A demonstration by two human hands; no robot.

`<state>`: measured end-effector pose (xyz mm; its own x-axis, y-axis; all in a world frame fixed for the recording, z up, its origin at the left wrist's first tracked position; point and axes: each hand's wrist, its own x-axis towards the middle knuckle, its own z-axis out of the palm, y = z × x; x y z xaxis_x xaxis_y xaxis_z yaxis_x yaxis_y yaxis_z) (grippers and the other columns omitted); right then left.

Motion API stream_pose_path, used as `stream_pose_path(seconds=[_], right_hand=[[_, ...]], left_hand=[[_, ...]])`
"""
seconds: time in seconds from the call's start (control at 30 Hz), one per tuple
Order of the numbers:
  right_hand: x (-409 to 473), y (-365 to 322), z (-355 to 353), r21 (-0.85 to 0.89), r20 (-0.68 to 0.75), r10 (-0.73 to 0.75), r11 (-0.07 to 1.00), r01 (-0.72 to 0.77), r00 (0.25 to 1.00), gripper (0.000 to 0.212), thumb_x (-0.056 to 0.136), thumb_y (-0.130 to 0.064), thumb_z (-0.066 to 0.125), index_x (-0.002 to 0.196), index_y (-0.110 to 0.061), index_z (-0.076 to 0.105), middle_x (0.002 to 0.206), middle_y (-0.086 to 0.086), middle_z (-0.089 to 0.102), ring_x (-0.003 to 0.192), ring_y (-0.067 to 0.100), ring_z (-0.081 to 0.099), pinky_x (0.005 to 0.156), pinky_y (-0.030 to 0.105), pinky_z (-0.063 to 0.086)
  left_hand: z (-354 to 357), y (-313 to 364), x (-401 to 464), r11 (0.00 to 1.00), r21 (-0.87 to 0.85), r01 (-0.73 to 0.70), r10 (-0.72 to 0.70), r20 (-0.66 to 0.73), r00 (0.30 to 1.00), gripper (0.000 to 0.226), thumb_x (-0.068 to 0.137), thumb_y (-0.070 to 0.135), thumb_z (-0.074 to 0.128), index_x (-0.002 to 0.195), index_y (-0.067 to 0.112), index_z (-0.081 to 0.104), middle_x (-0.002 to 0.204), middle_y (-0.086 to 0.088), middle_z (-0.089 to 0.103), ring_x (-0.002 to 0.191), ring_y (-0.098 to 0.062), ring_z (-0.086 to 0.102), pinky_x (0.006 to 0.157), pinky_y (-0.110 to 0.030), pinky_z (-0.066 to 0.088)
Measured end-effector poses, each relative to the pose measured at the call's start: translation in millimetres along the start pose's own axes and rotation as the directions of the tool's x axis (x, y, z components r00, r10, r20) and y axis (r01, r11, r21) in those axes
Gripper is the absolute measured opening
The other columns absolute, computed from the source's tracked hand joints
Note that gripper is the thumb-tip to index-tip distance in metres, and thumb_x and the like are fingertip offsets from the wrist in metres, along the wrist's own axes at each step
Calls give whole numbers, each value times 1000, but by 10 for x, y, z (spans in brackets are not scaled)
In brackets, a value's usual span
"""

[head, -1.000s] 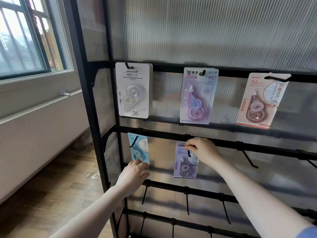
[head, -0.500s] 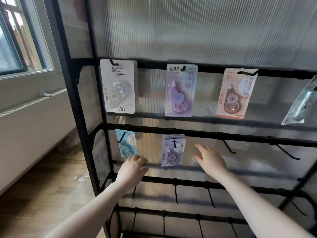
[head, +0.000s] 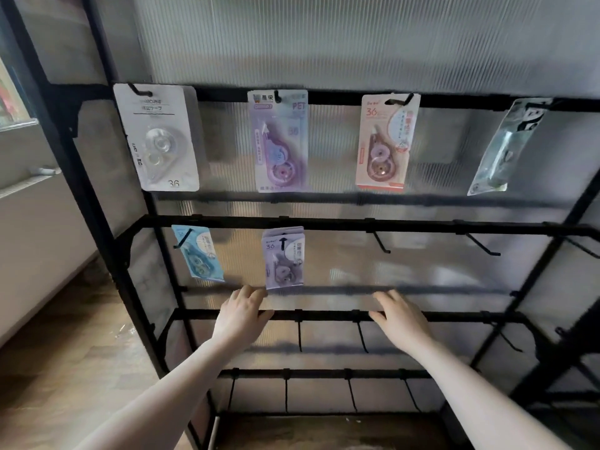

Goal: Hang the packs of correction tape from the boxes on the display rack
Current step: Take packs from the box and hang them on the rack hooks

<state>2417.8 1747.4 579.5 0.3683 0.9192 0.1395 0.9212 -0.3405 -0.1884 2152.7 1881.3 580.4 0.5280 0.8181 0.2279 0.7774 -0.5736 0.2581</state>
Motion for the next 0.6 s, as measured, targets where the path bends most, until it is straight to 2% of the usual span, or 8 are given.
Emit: stream_pose_path(seconds=[0.1, 0.2, 0.3, 0.4, 0.6], right_hand=[[-104, 320, 40, -7, 22, 0, 1000, 0, 1000, 46, 96, -37, 45, 139, -20, 40, 139, 0, 45, 122, 18, 47, 99, 30, 43], [-220, 686, 70, -29, 42, 2, 1000, 0, 999, 42, 97, -36, 43, 136, -20, 43, 132, 1, 48, 115, 18, 50, 90, 28, 43], [-299, 1067, 179, -42, 102, 21, 999, -16, 995, 42, 97, -38, 42, 135, -20, 43, 130, 3, 48, 115, 22, 49, 86, 31, 42], [-379, 1403, 342, -45, 164, 24, 999, -17, 986, 43, 97, -37, 42, 136, -19, 42, 133, 5, 47, 119, 25, 47, 93, 35, 41], [-581, 1745, 766, -61, 262, 9, 998, 7, 965, 41, 96, -35, 43, 134, -18, 43, 131, 7, 47, 118, 26, 46, 94, 35, 41]], left_hand=[[151, 274, -39, 999, 4, 41, -41, 32, 999, 45, 91, 43, 50, 131, 22, 46, 131, 0, 47, 119, -22, 45, 96, -33, 38], [358, 629, -134, 996, -11, 91, -90, 78, 993, 45, 91, 42, 50, 132, 22, 45, 130, -1, 47, 120, -22, 43, 95, -34, 38], [631, 978, -291, 992, -17, 126, -124, 115, 986, 46, 92, 39, 51, 133, 20, 44, 132, -4, 46, 121, -24, 43, 96, -35, 38], [927, 1252, -466, 986, -20, 168, -163, 156, 974, 44, 92, 38, 51, 131, 19, 46, 132, -3, 46, 121, -24, 42, 97, -34, 37], [1408, 1500, -710, 967, 3, 253, -243, 289, 926, 45, 91, 35, 49, 132, 18, 45, 134, -6, 45, 121, -26, 40, 97, -36, 36]])
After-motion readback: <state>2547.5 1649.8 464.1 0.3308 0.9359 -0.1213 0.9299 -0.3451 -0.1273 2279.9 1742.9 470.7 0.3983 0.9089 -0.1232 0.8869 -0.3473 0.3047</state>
